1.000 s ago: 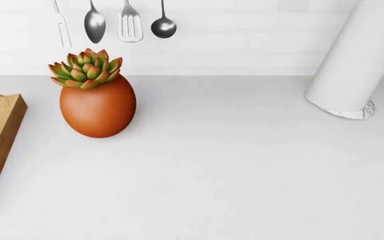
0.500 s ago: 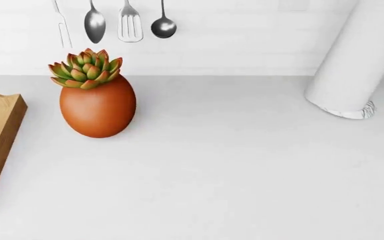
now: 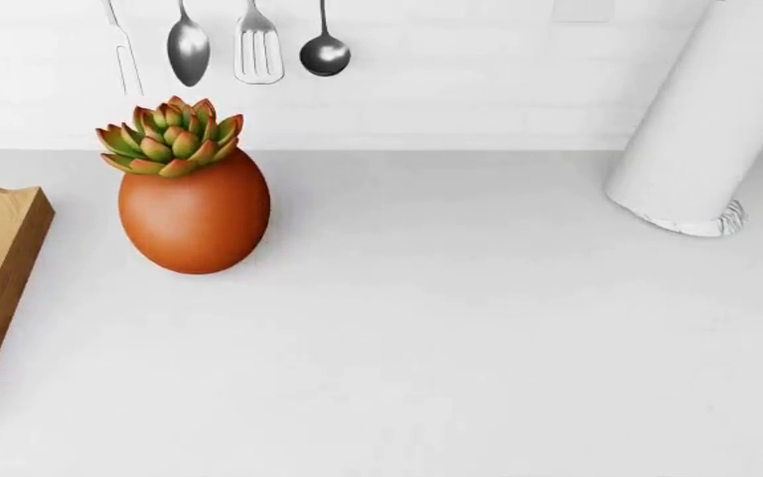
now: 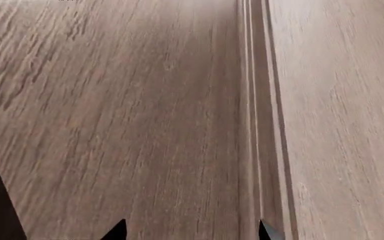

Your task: Pick the kettle from the counter and place it on the tray. Then pick the mug from the cabinet and place it on the tray. Then close the cabinet doors.

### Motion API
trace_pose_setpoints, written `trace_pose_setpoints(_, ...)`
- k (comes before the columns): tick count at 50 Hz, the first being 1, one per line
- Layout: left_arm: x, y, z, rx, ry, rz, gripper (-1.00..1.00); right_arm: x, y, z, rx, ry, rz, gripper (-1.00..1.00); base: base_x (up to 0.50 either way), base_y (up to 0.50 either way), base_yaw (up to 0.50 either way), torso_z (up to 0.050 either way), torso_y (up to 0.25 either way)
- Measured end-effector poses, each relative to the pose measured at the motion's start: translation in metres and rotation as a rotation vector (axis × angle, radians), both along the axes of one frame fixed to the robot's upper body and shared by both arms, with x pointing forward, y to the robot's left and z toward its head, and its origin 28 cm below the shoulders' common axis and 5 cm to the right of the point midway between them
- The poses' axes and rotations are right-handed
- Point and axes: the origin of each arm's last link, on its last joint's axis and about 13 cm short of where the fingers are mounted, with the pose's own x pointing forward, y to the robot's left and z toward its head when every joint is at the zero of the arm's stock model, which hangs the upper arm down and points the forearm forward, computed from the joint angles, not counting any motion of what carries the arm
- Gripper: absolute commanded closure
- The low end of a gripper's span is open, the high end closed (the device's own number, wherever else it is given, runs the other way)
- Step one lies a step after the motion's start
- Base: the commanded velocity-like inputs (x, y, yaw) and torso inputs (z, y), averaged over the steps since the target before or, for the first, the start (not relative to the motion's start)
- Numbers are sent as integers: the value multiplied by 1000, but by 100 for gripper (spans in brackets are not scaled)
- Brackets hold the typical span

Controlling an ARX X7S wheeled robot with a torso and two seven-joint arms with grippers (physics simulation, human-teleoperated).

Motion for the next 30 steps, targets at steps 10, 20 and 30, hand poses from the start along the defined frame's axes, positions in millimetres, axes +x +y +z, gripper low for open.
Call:
trace_pose_setpoints(10,-2,2,1,-2,-3,2,-100,15,12,2,21,16,39,-100,1,0,1,1,0)
trace_pose_setpoints(20,-4,4,3,-3,-10,8,-100,32,21,3,37,33,75,-100,2,0,1,1,0)
trace_pose_setpoints(30,-7,7,3,-3,-14,15,-100,46,29,3,51,41,97,-100,1,1,2,1,0)
